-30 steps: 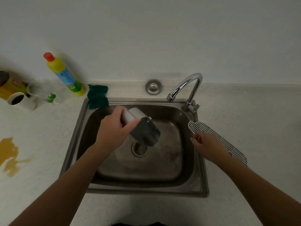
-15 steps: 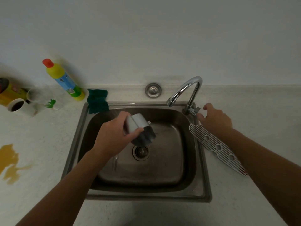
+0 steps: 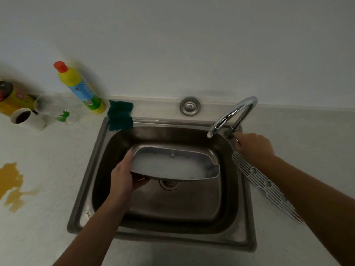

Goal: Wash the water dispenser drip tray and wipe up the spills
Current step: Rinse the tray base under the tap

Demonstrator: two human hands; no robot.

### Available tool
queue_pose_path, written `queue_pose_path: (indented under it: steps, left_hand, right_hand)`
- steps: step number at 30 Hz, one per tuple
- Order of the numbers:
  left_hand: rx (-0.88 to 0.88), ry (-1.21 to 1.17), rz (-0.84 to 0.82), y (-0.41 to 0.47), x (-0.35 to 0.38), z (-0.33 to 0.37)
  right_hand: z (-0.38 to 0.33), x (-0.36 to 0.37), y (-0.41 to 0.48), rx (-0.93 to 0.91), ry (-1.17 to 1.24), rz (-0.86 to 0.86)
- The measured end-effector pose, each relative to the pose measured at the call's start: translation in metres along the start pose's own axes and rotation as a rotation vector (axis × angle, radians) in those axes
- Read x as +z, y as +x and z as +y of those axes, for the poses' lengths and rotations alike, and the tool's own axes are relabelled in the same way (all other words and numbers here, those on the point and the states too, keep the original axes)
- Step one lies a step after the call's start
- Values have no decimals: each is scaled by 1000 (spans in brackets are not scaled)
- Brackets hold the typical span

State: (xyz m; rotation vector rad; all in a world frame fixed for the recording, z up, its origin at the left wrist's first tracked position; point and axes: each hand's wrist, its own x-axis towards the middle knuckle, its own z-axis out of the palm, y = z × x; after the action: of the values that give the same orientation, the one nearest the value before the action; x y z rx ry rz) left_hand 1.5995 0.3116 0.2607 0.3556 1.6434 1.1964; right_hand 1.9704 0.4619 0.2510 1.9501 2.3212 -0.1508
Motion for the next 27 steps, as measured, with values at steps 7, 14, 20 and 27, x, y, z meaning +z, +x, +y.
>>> queue_pose_path:
  steps: [7, 14, 20, 27]
  left_hand:
    - [-134, -149, 46, 10, 13, -7]
    - [-177, -209, -62, 16, 40, -30]
    - [-283, -226, -178, 29, 65, -44]
    - [-212, 18, -250, 33, 84, -41]
  right_hand:
    - [-9, 6, -13, 202, 391, -2]
    - [-34, -10, -78, 533, 1135, -283]
    - [-22, -24, -99, 620, 1418, -167]
    - [-14, -20, -122, 675, 1384, 37]
